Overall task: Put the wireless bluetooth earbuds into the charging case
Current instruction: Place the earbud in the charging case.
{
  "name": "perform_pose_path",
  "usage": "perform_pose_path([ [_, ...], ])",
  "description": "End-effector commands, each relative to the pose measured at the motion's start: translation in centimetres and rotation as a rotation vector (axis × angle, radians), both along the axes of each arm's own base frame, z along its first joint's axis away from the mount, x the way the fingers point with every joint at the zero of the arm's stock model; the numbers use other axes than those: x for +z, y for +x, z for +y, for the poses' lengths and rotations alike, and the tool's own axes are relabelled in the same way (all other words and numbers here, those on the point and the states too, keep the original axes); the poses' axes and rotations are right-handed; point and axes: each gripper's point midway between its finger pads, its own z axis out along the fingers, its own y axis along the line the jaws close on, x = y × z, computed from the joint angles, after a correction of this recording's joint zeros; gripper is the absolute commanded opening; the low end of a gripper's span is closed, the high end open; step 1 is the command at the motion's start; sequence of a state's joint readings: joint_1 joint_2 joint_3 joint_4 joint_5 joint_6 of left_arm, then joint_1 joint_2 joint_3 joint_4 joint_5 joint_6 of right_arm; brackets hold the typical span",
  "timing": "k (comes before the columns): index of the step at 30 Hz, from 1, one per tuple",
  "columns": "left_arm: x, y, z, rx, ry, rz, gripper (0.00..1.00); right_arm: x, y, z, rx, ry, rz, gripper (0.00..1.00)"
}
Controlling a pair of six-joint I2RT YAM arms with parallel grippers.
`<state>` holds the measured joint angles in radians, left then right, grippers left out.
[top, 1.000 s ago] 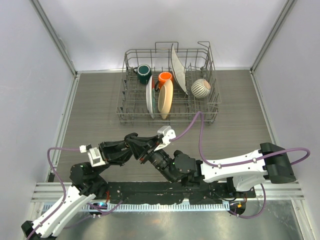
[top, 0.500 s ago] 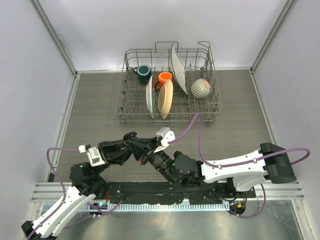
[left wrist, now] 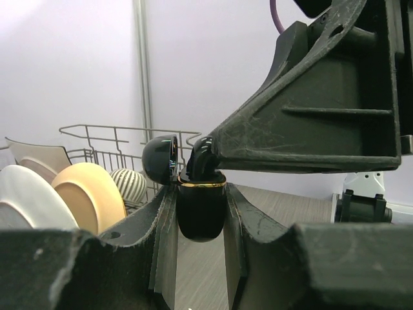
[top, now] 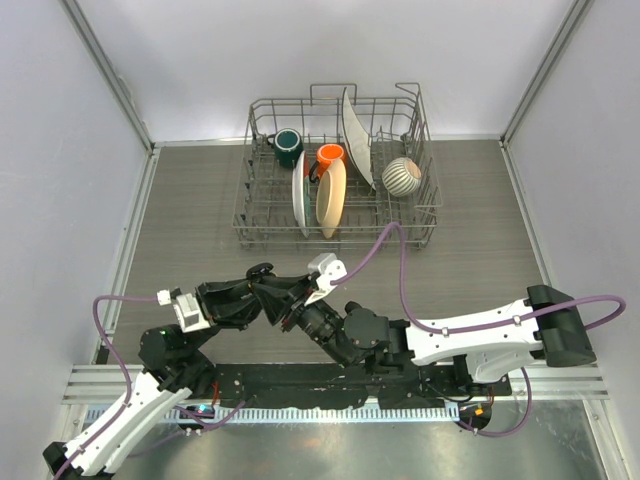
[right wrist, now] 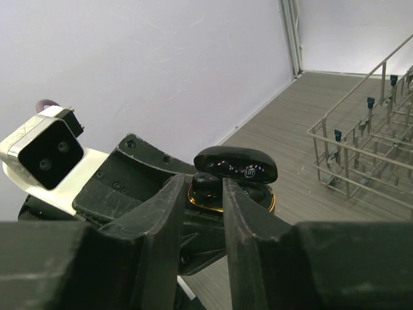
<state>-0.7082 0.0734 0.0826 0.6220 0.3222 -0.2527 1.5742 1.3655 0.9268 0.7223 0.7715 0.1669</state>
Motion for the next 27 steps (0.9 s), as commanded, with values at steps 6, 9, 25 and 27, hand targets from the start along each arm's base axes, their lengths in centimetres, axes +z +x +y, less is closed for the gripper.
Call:
perform_pose_path([
  [6, 4.4, -2.0, 1.6, -0.001, -0.107, -0.131, 0.00, 2.1, 0.2, -1.0, -0.012, 0.033, 0.024, 0.53],
  [9, 4.3, -2.0, 1.6, -0.002, -0.103, -0.128, 0.00, 2.9, 0.1, -1.3, -0.003, 0.062, 0.024, 0.55],
  [25, 3.9, -1.8, 1.3, -0.007, -0.092, -0.113, 0.00, 7.1, -0.4, -5.3, 0.029, 0.224, 0.004, 0.60],
  [27, 4.0, -1.8, 1.4, -0.008, -0.092, -0.116, 0.00, 6.9, 0.0, -5.5, 0.006, 0.212, 0.021, 0.60],
])
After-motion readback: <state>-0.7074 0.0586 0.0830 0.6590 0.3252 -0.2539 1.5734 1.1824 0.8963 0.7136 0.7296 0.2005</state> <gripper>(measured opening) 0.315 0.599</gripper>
